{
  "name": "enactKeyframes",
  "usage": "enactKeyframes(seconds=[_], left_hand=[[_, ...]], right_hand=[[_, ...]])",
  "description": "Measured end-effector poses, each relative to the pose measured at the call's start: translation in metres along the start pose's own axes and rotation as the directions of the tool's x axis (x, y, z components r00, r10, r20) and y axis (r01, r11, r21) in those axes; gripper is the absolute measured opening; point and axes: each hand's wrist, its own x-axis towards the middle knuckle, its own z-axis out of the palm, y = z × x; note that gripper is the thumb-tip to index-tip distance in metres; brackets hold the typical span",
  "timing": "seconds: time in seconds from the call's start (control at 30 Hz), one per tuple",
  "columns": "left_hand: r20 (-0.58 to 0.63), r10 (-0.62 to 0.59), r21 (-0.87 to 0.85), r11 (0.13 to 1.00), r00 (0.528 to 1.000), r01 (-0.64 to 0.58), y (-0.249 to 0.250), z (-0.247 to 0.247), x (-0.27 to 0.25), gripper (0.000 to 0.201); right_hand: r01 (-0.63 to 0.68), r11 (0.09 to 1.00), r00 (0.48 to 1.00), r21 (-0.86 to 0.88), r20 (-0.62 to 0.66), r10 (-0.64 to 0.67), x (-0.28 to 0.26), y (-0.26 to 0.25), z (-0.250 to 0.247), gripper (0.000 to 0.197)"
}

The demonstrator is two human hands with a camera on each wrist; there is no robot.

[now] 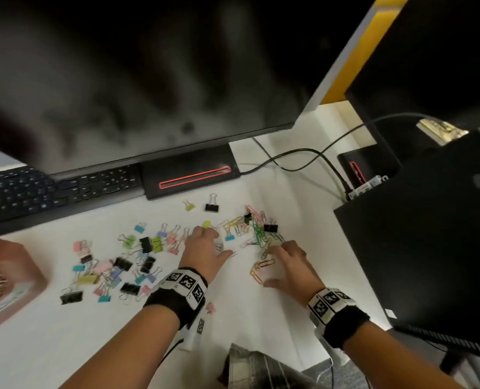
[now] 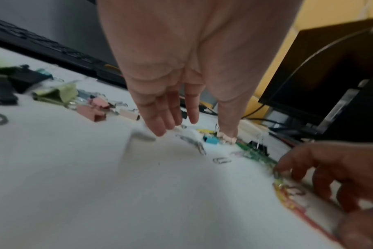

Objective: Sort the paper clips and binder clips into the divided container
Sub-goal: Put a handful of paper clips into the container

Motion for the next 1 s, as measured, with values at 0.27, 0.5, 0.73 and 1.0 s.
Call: enactKeyframes(seconds=[0.27, 0.5, 0.73, 1.0], left_hand=[[-0.062, 0.005, 0.042, 0.999, 0.998, -0.002, 0.003, 0.008, 0.013, 0.011], [-0.01, -0.004, 0.105, 0.994, 1.0, 0.005, -0.001, 0.006, 0.017, 0.004], [0.053, 0.053, 0.202, 0.977, 0.997, -0.063, 0.001, 0.004, 0.015, 0.007], [0.1, 0.038, 0.2, 0.978, 0.994, -0.057, -0.002, 0.005, 0.018, 0.011]], right_hand=[[0.098, 0.984, 0.994, 0.149, -0.058, -0.091, 0.035, 0.003, -0.008, 0.041], [0.251, 0.968, 0.96, 0.023, -0.137, -0.246, 0.051, -0.004, -0.011, 0.062], [0.306, 0.949, 0.947, 0.076, -0.122, -0.296, 0.065, -0.008, -0.005, 0.021], [0.367, 0.91, 0.924, 0.191, -0.188, -0.333, 0.051, 0.008, -0.006, 0.007]])
